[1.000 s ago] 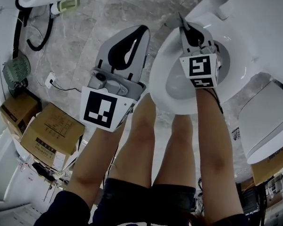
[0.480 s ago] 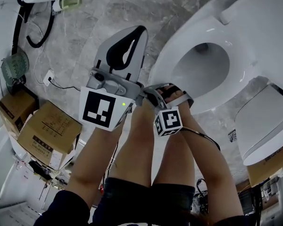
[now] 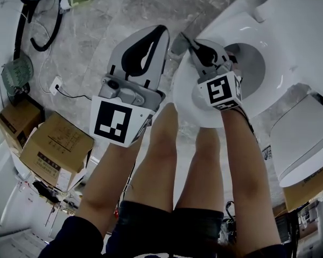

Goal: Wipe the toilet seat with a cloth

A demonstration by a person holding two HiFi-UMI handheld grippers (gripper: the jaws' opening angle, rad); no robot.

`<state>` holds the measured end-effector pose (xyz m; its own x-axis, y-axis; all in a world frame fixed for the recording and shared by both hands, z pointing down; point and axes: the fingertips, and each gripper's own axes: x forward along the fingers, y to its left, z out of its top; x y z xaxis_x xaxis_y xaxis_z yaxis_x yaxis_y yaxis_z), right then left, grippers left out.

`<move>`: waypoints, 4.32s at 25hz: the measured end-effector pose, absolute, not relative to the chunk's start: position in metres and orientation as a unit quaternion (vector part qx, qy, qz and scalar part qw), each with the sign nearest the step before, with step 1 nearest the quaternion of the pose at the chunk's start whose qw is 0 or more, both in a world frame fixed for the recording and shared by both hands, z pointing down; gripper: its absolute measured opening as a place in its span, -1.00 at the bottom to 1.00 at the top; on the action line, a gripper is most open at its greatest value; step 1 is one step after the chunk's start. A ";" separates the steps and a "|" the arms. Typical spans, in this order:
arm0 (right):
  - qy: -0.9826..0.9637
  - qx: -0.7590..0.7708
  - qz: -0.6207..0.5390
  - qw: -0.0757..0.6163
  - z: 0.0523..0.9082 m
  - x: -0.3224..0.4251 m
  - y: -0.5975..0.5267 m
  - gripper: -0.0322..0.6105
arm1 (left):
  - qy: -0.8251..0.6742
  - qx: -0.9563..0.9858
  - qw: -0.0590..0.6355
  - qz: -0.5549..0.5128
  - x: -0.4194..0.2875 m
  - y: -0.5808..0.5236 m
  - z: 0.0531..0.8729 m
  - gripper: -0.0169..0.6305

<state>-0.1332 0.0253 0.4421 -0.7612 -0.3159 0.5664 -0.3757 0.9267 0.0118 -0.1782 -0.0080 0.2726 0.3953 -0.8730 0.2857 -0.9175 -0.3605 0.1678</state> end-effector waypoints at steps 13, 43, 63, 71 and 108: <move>-0.919 -0.199 -0.014 0.341 0.443 -0.084 0.311 -0.78 | -0.539 0.827 0.142 0.074 -0.172 -0.003 0.265 -0.89; -0.809 0.127 0.235 0.523 0.473 -0.014 0.249 -0.79 | -0.505 0.849 0.140 0.069 -0.110 0.008 0.247 -0.89; -0.751 0.313 0.254 0.523 0.461 0.131 0.194 -0.79 | -0.479 0.862 0.145 0.077 -0.074 0.002 0.254 -0.89; -0.809 0.236 0.305 0.444 0.465 -0.023 0.252 -0.79 | -0.473 0.866 0.139 0.087 -0.073 0.002 0.256 -0.89; -0.802 0.271 0.214 0.488 0.453 0.087 0.258 -0.79 | -0.460 0.875 0.130 0.082 -0.050 0.009 0.241 -0.89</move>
<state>0.0869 0.2578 0.4534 -0.3779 -0.2248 0.8981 -0.6431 0.7616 -0.0799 -0.0497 0.0090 0.2406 0.5642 -0.7828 0.2626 -0.8253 -0.5441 0.1513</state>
